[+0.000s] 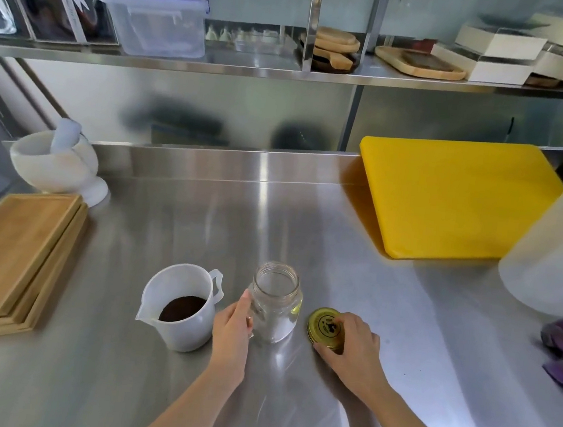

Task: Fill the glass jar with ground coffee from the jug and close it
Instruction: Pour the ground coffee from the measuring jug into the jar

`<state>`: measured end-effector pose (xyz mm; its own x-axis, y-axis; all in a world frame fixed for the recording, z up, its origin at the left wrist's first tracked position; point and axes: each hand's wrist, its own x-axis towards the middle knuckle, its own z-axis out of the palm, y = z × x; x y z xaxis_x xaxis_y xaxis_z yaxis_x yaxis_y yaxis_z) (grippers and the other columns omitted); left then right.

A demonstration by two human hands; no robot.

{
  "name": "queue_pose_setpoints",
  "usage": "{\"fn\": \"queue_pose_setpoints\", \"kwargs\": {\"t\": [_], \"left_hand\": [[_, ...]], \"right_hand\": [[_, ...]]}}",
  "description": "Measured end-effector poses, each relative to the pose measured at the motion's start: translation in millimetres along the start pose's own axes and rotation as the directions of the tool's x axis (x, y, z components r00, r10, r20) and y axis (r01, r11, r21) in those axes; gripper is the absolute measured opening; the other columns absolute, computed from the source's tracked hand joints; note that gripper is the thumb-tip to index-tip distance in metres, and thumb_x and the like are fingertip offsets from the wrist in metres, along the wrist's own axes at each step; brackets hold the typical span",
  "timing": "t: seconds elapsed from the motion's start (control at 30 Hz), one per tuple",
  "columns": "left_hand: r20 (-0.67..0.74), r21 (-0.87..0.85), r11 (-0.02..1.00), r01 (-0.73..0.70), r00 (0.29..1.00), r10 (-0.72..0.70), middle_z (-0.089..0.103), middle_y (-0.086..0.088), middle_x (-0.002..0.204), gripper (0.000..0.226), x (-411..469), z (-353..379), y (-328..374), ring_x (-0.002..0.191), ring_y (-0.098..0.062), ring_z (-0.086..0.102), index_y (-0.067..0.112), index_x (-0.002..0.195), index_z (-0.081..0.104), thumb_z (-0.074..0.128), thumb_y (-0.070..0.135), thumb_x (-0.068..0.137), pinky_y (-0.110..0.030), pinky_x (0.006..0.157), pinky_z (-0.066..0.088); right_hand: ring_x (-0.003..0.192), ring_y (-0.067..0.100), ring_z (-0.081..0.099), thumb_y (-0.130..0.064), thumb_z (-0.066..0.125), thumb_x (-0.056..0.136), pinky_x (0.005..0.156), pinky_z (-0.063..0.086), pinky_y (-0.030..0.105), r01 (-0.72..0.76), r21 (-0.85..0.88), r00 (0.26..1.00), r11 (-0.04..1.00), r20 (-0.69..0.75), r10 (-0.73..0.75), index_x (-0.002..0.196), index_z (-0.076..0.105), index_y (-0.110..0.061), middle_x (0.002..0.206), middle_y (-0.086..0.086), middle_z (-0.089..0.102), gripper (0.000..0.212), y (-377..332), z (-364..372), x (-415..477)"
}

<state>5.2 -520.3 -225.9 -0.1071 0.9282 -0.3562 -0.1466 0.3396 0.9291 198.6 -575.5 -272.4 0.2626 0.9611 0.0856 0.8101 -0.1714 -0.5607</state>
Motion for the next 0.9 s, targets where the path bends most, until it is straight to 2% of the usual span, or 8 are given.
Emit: {"fn": "queue_pose_setpoints", "kwargs": {"t": [0.1,0.27,0.43,0.5,0.57,0.67,0.77,0.9], "left_hand": [[0.001,0.009,1.000,-0.003,1.000,0.002,0.031,0.002,0.049,0.041,0.5,-3.0,-5.8,0.046,-0.011,0.028,0.013,0.058,0.039,0.052,0.037,0.089,-0.015,0.046,0.029],[0.056,0.062,0.997,-0.052,0.997,0.049,0.036,0.001,0.052,0.040,0.3,-7.2,-4.6,0.051,-0.012,0.031,0.012,0.060,0.043,0.049,0.037,0.091,-0.018,0.052,0.033],[0.112,0.309,0.945,-0.108,0.991,0.077,0.044,0.009,0.049,0.042,-4.6,-18.1,10.1,0.045,-0.004,0.037,0.017,0.054,0.043,0.048,0.036,0.090,-0.016,0.049,0.032],[0.129,0.416,0.900,-0.129,0.988,0.082,0.044,0.008,0.053,0.036,-7.6,-23.4,18.1,0.049,-0.007,0.038,0.015,0.060,0.048,0.051,0.037,0.088,-0.020,0.050,0.031],[0.179,0.490,0.857,-0.158,0.981,0.078,0.055,0.009,0.064,0.025,-13.2,-28.1,28.4,0.060,-0.009,0.047,0.015,0.074,0.057,0.053,0.036,0.087,-0.023,0.056,0.034],[0.245,0.540,0.796,-0.272,0.956,0.161,0.065,0.014,0.075,0.017,-24.4,-35.2,46.5,0.068,0.000,0.057,0.020,0.081,0.061,0.055,0.034,0.087,-0.012,0.055,0.038],[0.236,0.485,0.792,-0.371,0.927,0.290,0.063,0.018,0.057,0.016,-35.5,-43.4,69.2,0.054,0.001,0.055,0.024,0.074,0.061,0.056,0.032,0.087,-0.009,0.050,0.038],[0.157,0.421,0.754,-0.504,0.859,0.487,0.066,0.007,0.069,0.016,-39.7,-57.9,91.8,0.069,-0.003,0.059,0.023,0.073,0.062,0.056,0.026,0.088,-0.010,0.063,0.042]], "right_hand": [[0.103,0.017,0.044,-0.042,0.068,0.075,0.082,0.024,0.027,0.080,-0.077,0.997,0.994,0.009,-0.080,0.108,0.048,-0.023,0.116,-0.002,0.052,0.043,4.5,1.0,-2.6],[0.108,0.016,0.043,-0.044,0.066,0.075,0.086,0.023,0.027,0.096,-0.096,0.994,0.991,0.054,-0.091,0.113,0.048,-0.025,0.120,-0.004,0.050,0.046,7.5,-3.8,-3.1],[0.102,0.008,0.036,-0.047,0.064,0.075,0.086,0.024,0.028,0.087,-0.062,0.976,0.994,0.207,-0.072,0.117,0.045,-0.031,0.120,-0.008,0.046,0.048,11.0,-17.6,8.2],[0.102,0.009,0.039,-0.045,0.066,0.075,0.091,0.032,0.028,0.059,-0.053,0.948,0.997,0.316,-0.039,0.119,0.046,-0.031,0.121,-0.006,0.046,0.050,11.9,-26.0,17.3],[0.102,0.010,0.046,-0.045,0.068,0.074,0.090,0.041,0.026,0.009,-0.039,0.894,0.999,0.448,0.009,0.120,0.046,-0.030,0.120,-0.005,0.048,0.053,9.8,-38.3,28.2],[0.091,0.008,0.053,-0.046,0.067,0.076,0.071,0.045,0.017,-0.051,-0.047,0.807,0.998,0.587,0.069,0.117,0.046,-0.031,0.115,-0.005,0.052,0.048,-1.6,-58.9,48.0],[0.092,0.011,0.054,-0.047,0.063,0.080,0.065,0.043,0.016,-0.036,-0.097,0.826,0.995,0.558,0.084,0.122,0.043,-0.028,0.112,-0.005,0.050,0.051,-24.9,-78.7,69.4],[0.090,0.007,0.054,-0.043,0.061,0.083,0.067,0.043,0.019,0.055,0.084,0.918,0.995,0.389,-0.084,0.118,0.048,-0.027,0.100,-0.010,0.054,0.041,-73.4,-96.5,89.2]]}}
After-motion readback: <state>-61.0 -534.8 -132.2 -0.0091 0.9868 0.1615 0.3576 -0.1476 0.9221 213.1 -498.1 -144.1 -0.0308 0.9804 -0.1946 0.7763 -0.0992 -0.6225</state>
